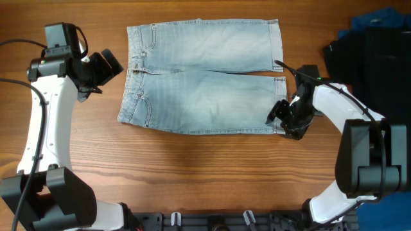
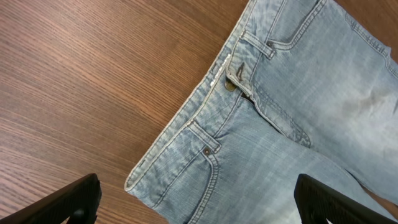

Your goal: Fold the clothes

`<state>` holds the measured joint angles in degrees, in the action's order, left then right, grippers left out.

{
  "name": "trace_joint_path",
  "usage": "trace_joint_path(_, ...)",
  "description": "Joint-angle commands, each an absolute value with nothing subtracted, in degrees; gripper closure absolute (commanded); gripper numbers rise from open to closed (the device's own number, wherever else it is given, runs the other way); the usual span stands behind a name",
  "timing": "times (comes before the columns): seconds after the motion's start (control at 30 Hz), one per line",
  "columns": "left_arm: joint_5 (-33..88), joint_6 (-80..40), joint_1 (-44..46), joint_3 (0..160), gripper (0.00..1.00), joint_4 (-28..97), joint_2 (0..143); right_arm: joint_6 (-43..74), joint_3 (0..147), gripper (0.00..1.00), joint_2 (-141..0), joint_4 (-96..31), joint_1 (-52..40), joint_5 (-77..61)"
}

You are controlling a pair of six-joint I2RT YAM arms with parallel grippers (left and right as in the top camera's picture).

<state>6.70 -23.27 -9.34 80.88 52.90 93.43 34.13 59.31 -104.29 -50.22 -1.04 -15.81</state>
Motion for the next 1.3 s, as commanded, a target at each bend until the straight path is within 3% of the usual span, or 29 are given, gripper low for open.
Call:
trace_joint_path(0.0,5.9,-22.8,-9.2,80.6,0.00,52.9,93.5,34.5,58.7,0.69,-104.6,-50.1,-1.2,-15.5)
trace_joint_path(0.2,5.9,-23.3,-9.2,80.6,0.00,54.3,93.8,34.4,58.7,0.72,-104.6,-49.9,-1.2,-15.4)
trace_joint_path(0.4,5.6,-31.8,-9.2,75.8,0.00,58.5,98.2,34.4,58.7,0.90,-104.6,-48.6,-1.2,-15.4)
trace_joint_path(0.57,6.3,-32.0,-9.1,70.3,0.01,59.4,98.3,34.5,58.7,0.93,-104.6,-47.8,-1.2,-15.5)
trace_joint_path(0.63,7.3,-34.0,-9.1,64.5,0.13,54.1,98.3,34.5,58.7,0.95,-104.6,-47.1,-1.2,-15.5)
trace_joint_path(0.7,9.0,-34.0,-9.1,61.1,0.18,50.5,98.3,34.5,58.7,0.95,-104.6,-47.1,-1.2,-15.5)
trace_joint_path(1.03,9.4,-34.2,-9.1,57.3,0.27,40.4,98.3,34.5,58.7,0.96,-104.6,-46.8,-1.2,-15.5)
trace_joint_path(1.2,9.4,-34.2,-9.1,56.3,0.50,39.9,98.3,34.5,58.7,0.96,-104.6,-46.8,-1.2,-15.5)
trace_joint_path(1.27,9.3,-34.2,-9.1,55.0,0.52,39.1,98.4,34.5,58.7,0.96,-104.6,-46.8,-1.2,-15.5)
